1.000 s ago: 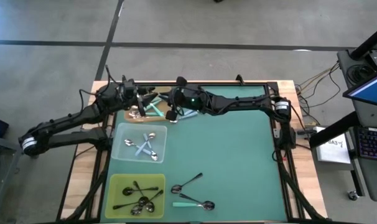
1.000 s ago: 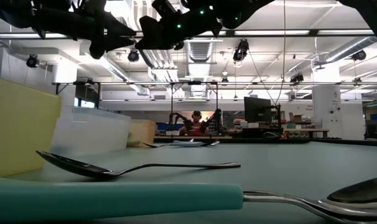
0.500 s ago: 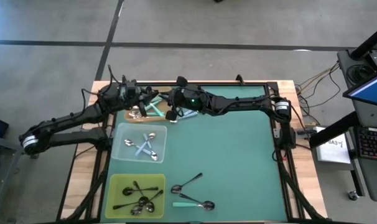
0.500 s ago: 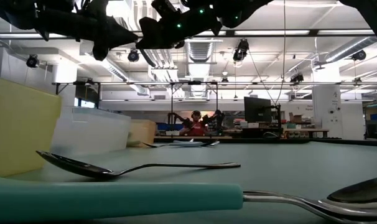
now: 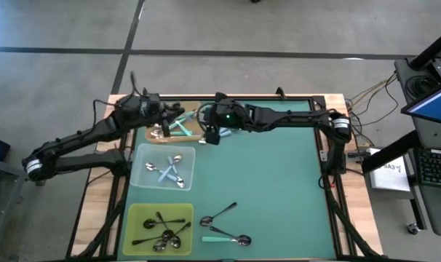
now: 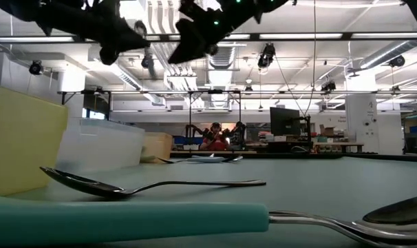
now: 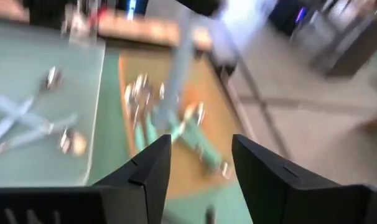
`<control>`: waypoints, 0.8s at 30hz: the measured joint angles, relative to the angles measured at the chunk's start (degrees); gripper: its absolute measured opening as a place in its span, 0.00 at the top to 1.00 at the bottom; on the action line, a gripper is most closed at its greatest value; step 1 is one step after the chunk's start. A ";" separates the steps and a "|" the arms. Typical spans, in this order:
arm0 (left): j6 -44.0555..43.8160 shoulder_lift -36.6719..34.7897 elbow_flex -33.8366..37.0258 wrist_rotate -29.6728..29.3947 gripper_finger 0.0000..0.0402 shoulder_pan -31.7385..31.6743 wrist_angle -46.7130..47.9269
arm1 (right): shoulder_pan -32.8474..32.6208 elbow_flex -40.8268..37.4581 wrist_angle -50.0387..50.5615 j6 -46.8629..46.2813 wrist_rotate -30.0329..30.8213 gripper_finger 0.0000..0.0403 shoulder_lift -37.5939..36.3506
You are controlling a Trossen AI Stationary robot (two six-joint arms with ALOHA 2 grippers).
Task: Sort silverware by color (type)
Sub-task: Put the blue spoon into the transparent bin
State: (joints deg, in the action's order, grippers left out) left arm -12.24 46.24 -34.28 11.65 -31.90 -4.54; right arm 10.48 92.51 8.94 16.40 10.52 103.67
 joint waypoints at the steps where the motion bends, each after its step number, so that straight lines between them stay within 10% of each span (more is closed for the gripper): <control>1: 0.58 -0.01 -1.06 0.55 1.00 0.02 4.50 | 0.00 0.00 3.44 -1.48 -0.02 0.60 -0.65; 12: 19.29 2.33 -20.30 5.74 1.00 0.25 68.81 | -0.09 0.00 32.16 -27.65 -8.25 0.67 -1.40; 24: 16.21 1.55 -13.90 8.70 1.00 3.98 72.96 | -9.35 -0.36 35.59 -32.03 -19.62 0.69 4.52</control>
State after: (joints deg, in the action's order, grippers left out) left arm 3.97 47.79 -48.18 20.35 -27.92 68.42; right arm 1.13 92.15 44.52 -15.63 -9.10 108.19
